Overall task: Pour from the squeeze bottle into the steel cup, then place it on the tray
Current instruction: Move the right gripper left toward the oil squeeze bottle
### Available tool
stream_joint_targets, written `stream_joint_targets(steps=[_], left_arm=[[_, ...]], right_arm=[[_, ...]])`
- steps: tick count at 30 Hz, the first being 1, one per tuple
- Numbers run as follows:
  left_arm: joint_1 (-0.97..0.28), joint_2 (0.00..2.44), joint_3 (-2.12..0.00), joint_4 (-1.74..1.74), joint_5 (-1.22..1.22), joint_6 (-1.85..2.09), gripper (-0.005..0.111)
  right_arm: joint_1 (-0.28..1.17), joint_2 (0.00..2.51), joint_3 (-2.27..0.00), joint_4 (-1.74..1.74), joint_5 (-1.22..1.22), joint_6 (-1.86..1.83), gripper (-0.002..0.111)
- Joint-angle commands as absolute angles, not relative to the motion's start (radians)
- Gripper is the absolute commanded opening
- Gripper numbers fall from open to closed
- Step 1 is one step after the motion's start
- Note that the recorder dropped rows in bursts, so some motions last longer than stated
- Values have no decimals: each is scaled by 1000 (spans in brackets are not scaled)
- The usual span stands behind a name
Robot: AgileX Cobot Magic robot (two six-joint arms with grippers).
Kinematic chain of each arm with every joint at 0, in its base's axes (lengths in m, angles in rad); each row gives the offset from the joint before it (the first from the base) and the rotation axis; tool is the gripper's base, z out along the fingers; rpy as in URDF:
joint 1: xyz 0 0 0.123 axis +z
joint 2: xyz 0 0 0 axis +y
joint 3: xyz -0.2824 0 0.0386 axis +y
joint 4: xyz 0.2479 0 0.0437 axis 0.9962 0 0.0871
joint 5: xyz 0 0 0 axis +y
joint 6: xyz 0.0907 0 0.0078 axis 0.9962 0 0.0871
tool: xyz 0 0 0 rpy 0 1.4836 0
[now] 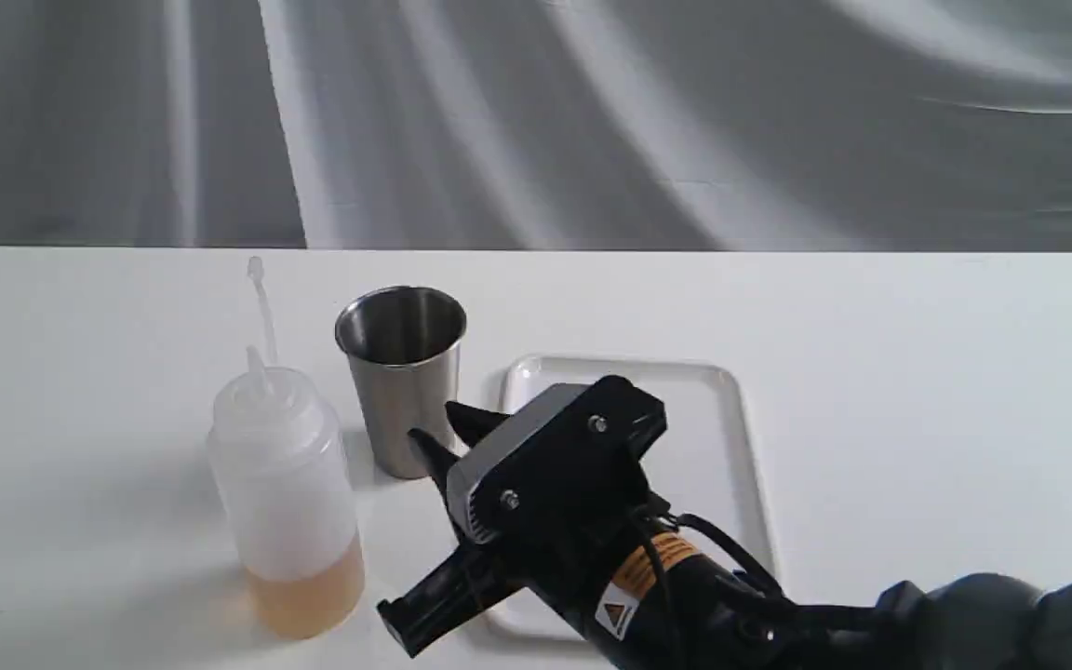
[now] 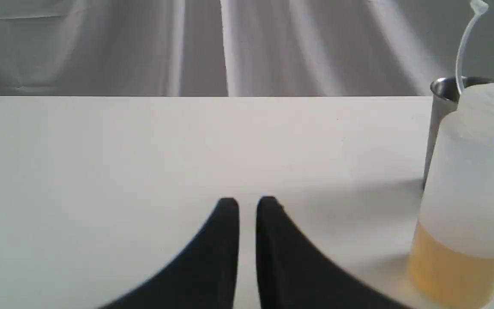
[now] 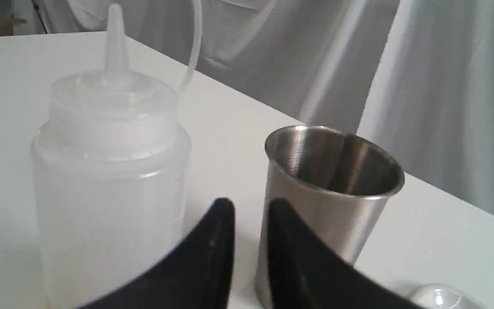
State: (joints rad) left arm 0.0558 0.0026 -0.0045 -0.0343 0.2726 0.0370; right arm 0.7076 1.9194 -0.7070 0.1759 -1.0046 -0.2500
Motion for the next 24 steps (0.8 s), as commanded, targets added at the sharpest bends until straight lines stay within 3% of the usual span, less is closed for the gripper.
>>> stream_joint_targets(steps=[1,3,5,13,24], left_arm=[[54,0,0,-34,266,36,8],[54,0,0,-34,266,36,8],[54,0,0,-34,266,36,8],[54,0,0,-34,266,34,8],[54,0,0,-34,266,36,8]], right_arm=[[709,1925,-712,153,-1042,-265,58],[709,1926,-717,141,-1086,-265,88],[709,1926,-737,141,-1079,-267,105],[709,1926,-867,23,-828,-233,105],[709,1979,-874,-152,-867,-173,105]])
